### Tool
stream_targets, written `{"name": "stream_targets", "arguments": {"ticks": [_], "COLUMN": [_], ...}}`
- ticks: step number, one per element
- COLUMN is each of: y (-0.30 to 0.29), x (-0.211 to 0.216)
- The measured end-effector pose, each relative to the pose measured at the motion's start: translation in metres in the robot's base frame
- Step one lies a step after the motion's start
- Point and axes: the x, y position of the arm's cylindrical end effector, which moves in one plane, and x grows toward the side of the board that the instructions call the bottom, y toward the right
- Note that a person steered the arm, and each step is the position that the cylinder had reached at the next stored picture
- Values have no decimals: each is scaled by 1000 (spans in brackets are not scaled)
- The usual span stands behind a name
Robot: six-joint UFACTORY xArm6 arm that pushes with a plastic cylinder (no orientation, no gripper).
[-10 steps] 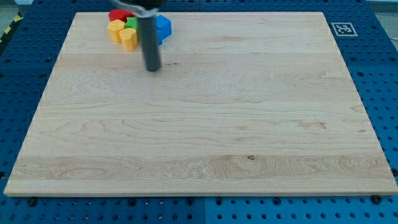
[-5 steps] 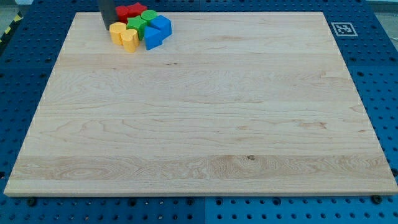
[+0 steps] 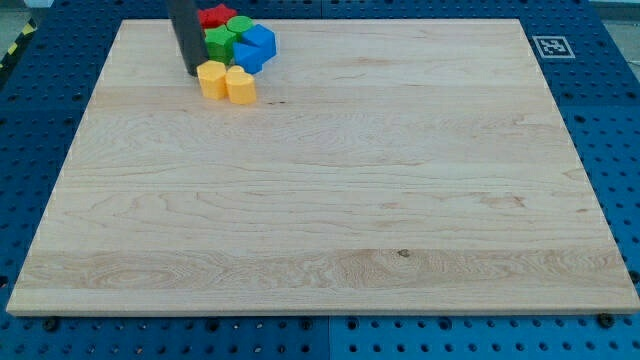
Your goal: Separate the yellow blocks from the group of blocks
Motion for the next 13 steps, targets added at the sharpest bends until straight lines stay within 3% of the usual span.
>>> {"name": "stream_targets", "arguments": {"ticks": [4, 5, 8, 10, 13], "y": [143, 162, 94, -11, 61], "x": [81, 77, 46, 50, 80]}}
